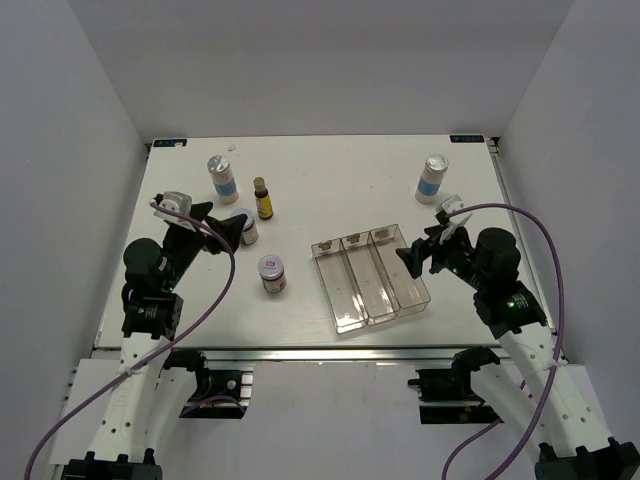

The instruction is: Organize the condiment bottles

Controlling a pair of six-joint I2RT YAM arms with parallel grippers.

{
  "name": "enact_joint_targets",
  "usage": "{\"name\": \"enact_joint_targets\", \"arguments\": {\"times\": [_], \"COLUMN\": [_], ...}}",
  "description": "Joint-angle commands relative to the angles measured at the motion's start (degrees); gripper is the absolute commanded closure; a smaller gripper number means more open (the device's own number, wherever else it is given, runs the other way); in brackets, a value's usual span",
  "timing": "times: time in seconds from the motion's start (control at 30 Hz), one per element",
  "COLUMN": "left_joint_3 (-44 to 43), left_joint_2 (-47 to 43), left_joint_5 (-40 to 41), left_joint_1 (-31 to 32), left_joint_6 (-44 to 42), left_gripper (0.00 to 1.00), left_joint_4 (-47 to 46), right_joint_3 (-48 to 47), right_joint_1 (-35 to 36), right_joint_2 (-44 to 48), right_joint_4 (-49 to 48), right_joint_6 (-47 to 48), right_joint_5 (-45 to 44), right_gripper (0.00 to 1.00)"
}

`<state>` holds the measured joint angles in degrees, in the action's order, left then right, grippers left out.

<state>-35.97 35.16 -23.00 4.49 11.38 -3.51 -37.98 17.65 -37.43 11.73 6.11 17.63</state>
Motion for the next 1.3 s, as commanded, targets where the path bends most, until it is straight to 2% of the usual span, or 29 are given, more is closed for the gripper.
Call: {"name": "enact_joint_targets", "arguments": {"times": [0.0, 0.47, 0.53, 0.6, 0.63, 0.7, 0.73, 0.77, 0.8, 0.83, 0.87, 0.9, 0.93, 0.97, 1.0, 1.03, 1.1, 1.27], "left_joint_3": [0.5, 0.5, 0.5, 0.6, 0.6, 0.5, 0.2, -0.1, -0.6, -0.9, -1.1, -1.5, -1.5, -1.4, -1.5, -2.5, -5.2, -15.6], "left_joint_2": [0.0, -0.4, -0.4, -0.2, 0.0, 0.6, 1.3, 1.7, 2.1, 3.2, 3.8, 4.5, 5.8, 6.8, 8.0, 9.7, 16.2, 29.7], "left_joint_5": [-0.9, -0.8, -0.7, -0.6, -0.2, 0.9, 2.0, 2.7, 3.6, 4.5, 6.4, 7.2, 7.9, 8.8, 9.0, 9.1, 10.4, 19.6], "left_joint_1": [0.3, 0.3, 0.3, 0.5, 0.8, 1.0, 1.1, 1.1, 1.2, 1.2, 1.3, 1.3, 1.3, 1.2, 1.3, 1.3, 1.6, 6.5], "left_joint_6": [-0.7, -0.7, -0.6, -0.5, -0.4, -0.2, -0.2, -0.2, -0.2, -0.3, -0.3, -0.3, 0.0, 0.4, 0.7, 1.4, 2.2, -0.6], "left_gripper": [0.02, 0.02, 0.02, 0.02, 0.02, 0.06, 0.11, 0.24, 0.32, 0.39, 0.48, 0.49, 0.47, 0.42, 0.25, 0.19, 0.12, 0.08], "left_joint_4": [-0.9, -1.0, -1.0, -1.2, -1.1, -0.6, -0.3, 0.1, 1.0, 1.6, 2.5, 2.8, 2.8, 2.5, 2.5, 2.7, 6.0, 10.6], "right_joint_3": [-0.8, -0.3, 0.4, 0.7, 0.4, -1.4, -3.5, -4.4, -5.3, -5.9, -6.9, -7.2, -7.2, -7.1, -6.9, -6.9, -7.0, -5.7], "right_joint_1": [-0.2, -0.2, -0.2, -0.2, -0.1, -0.2, -0.2, -0.1, -0.2, -0.1, -0.2, -0.2, -0.2, -0.2, -0.1, -0.1, -0.2, -0.1], "right_joint_2": [1.0, 0.9, 1.0, 0.3, -0.4, -2.3, -4.1, -4.9, -6.3, -6.9, -7.4, -8.2, -8.5, -9.0, -9.8, -10.2, -11.1, -9.9], "right_joint_4": [-2.9, -3.2, -3.3, -1.5, -1.5, 0.5, 0.9, 0.8, 0.4, 0.0, -1.3, -2.1, -3.0, -5.1, -6.1, -6.4, -6.5, -6.5], "right_joint_6": [-1.7, -1.1, 1.8, 10.6, 12.0, 13.9, 13.9, 13.8, 12.4, 11.5, 10.8, 9.0, 7.9, 6.6, 5.4, 4.3, 3.4, 2.3], "right_joint_5": [-1.7, -1.7, 0.0, 6.9, 8.5, 14.1, 15.3, 17.1, 17.0, 16.9, 16.1, 15.4, 14.6, 12.6, 12.0, 11.3, 9.4, 7.3], "right_gripper": [0.11, 0.11, 0.11, 0.11, 0.13, 0.24, 0.45, 0.61, 0.76, 0.78, 0.74, 0.65, 0.36, 0.27, 0.24, 0.16, 0.14, 0.13]}}
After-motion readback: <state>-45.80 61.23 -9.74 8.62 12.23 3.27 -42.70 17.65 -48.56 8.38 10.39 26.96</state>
